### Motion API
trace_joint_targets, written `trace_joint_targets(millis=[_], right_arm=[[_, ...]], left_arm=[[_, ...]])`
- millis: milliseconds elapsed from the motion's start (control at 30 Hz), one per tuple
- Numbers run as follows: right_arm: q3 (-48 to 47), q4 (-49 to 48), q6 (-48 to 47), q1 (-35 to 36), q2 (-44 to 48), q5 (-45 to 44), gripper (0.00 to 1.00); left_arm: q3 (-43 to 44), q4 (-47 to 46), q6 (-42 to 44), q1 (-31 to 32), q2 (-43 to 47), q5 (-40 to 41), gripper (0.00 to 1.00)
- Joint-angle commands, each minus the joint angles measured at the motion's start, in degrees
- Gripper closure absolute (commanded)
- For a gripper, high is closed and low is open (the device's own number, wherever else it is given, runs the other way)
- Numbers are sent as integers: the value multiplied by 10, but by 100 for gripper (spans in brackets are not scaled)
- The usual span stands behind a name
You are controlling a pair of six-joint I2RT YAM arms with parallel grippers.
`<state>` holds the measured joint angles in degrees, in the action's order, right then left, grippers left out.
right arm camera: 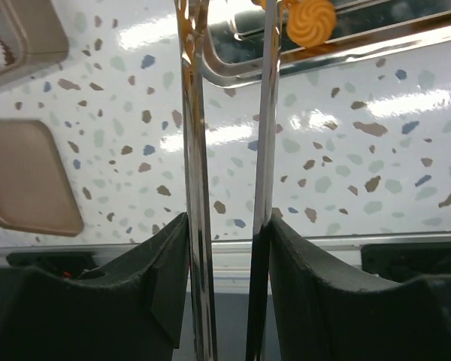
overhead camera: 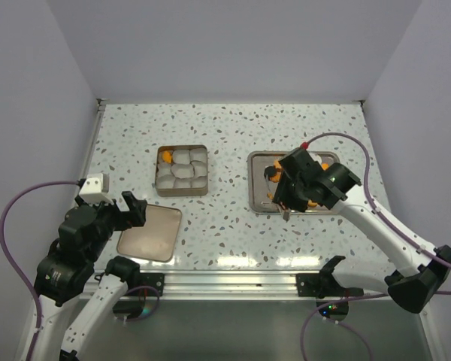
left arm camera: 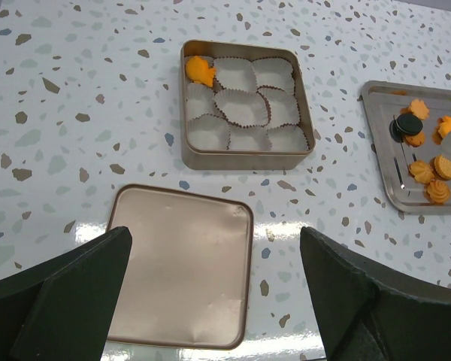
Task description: Pack the cookies
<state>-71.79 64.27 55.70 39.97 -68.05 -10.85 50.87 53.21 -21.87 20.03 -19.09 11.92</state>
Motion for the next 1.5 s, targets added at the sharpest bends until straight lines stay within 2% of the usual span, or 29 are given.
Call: trace_joint_targets(millis=[0, 300, 833, 1333, 1467], right_arm=[[31, 50, 18, 1, 26, -34, 54], [80, 66, 23, 1, 43, -29, 54], [131, -7, 41, 2, 25, 7, 54], [205, -34, 99, -5, 57, 53, 54], [246, -68, 128, -11, 82, 90, 57]], left_arm=[[-2, -30, 10, 3, 3, -9, 0], [-1, -29, 10, 3, 5, -8, 0], [0, -28, 9, 3, 12, -8, 0], [-2, -28, 8, 3, 11, -8, 0], [-1, -28, 9, 2, 10, -8, 0]])
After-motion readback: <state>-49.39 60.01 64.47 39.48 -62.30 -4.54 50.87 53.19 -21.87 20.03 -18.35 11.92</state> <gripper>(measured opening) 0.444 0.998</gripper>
